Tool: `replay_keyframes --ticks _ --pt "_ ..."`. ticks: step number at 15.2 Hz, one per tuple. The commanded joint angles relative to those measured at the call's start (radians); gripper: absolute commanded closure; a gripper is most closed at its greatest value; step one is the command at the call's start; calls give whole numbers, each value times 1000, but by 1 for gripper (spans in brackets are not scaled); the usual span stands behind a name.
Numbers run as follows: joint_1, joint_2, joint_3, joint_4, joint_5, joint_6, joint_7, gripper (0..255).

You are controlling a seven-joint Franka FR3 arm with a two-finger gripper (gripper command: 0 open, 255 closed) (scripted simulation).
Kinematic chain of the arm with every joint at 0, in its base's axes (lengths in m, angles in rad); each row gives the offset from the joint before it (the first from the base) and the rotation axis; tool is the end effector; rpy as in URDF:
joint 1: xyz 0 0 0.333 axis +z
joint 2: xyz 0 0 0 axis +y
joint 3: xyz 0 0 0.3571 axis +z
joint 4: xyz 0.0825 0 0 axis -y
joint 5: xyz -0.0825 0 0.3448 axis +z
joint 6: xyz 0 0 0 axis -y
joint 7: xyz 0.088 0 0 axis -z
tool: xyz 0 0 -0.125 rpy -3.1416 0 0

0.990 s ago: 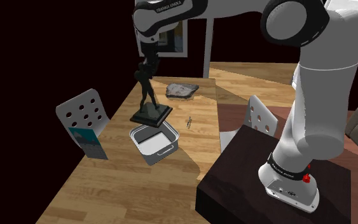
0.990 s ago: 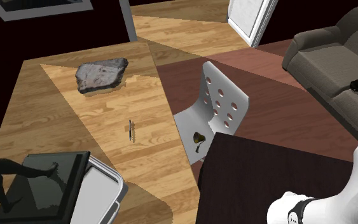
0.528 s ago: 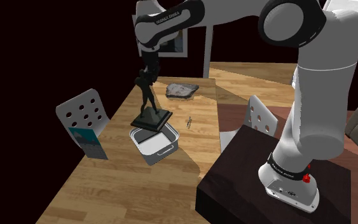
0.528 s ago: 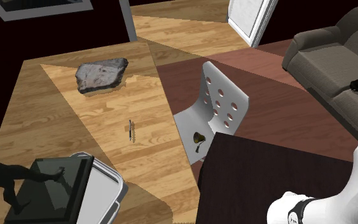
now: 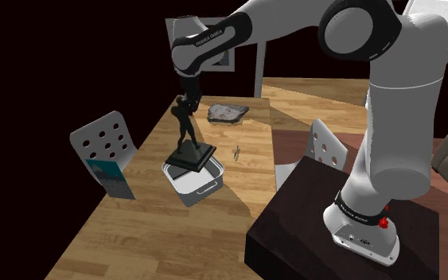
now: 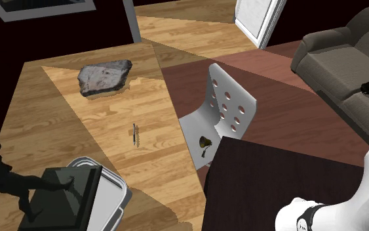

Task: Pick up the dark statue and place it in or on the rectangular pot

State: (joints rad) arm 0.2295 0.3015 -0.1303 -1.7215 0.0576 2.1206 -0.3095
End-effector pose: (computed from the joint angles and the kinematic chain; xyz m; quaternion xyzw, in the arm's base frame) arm 0.6262 0.0744 0.4586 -0.9799 -0.1929 -0.0506 0.0008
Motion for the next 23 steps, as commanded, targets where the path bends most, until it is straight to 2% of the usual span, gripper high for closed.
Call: replay_keyframes --ticks 1,15,23 --pt "-1 7 0 -14 2 24 -2 255" --pt "-5 91 8 -99 19 192 -14 255" --pt "-5 91 8 -99 19 192 -14 255"
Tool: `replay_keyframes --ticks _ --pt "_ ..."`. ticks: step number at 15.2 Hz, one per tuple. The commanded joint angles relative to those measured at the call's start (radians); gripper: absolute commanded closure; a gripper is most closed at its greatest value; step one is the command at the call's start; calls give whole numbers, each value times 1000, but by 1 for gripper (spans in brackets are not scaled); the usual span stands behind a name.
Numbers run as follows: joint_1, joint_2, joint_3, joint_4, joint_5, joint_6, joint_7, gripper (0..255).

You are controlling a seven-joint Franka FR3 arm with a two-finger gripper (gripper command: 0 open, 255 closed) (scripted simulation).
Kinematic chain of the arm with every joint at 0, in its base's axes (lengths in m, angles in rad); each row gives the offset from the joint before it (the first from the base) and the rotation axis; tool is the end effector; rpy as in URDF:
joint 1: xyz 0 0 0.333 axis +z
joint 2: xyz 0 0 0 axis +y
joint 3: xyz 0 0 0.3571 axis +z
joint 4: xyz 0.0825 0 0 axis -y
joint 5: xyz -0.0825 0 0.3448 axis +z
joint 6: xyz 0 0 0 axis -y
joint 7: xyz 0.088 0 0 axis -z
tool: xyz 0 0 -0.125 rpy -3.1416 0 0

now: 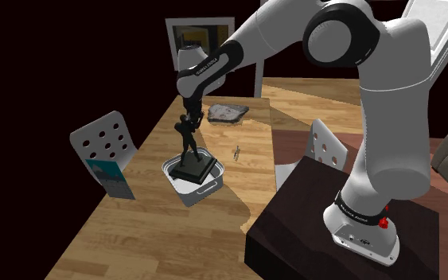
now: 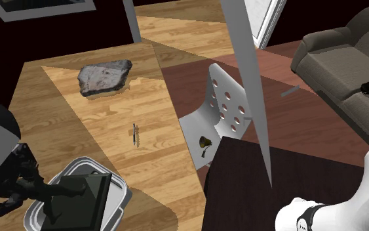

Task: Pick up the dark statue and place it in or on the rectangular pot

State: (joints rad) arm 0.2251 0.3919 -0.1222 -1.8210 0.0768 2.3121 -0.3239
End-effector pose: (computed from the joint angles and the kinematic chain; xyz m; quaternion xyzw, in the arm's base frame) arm 0.6336 0.0759 0.3770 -0.9798 -0.1932 -0.0518 0.0009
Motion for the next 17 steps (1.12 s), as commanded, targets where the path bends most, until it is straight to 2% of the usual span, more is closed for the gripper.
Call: replay_keyframes --ticks 1,6,10,17 --pt "0 0 0 0 0 1 0 0" --pt "0 0 0 0 0 1 0 0" --pt "4 -73 -6 26 -14 -98 8 0" --pt "4 -73 -6 26 -14 -98 8 0"
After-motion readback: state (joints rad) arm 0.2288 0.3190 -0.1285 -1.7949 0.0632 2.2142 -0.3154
